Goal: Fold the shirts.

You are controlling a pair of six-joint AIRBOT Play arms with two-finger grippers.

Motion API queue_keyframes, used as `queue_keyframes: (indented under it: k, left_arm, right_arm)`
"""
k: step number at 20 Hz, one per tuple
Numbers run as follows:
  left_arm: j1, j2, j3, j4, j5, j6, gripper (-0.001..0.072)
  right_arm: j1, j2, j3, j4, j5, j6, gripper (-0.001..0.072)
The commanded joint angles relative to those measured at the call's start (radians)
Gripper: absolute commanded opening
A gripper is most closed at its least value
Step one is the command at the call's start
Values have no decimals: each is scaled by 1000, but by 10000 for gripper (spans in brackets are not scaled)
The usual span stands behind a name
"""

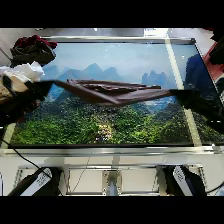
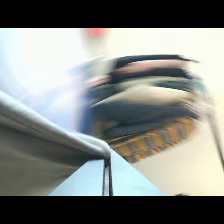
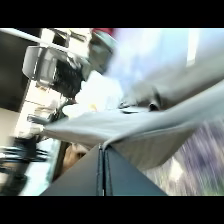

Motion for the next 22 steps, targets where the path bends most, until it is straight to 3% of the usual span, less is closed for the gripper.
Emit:
queue_keyframes:
  k: [1,3,5,7,9,11,13,16,18,20,22]
  left_arm:
    - [1,265,235,-46,-8,63,11]
    - [1,450,407,235,166,6,11]
    - [1,594,565,653,312,-187,11]
    - [1,643,700,943,296,-337,11]
    - [1,615,776,998,174,-356,11]
    - [1,551,775,1010,136,-364,11]
    - [0,436,763,1022,113,-409,11]
    - [-36,224,692,947,18,-406,11]
    - [-171,93,595,989,102,-391,11]
    - [-341,-40,518,1152,297,-412,11]
    - [-468,-203,504,1355,493,-552,11]
  right_arm:
    - [-60,311,201,-40,-4,143,22]
    - [-159,463,389,-204,-46,251,22]
    - [-232,533,591,-436,-80,321,20]
    - [-262,524,758,-569,-110,331,19]
    - [-264,470,842,-573,-161,313,20]
    - [-264,379,857,-486,-165,255,20]
    - [-264,255,844,-407,-107,237,21]
    - [-226,60,714,-213,-24,117,21]
    - [-97,-40,589,-302,-78,94,21]
    - [97,-143,462,-519,-212,96,21]
    - [280,-274,362,-741,-434,161,21]
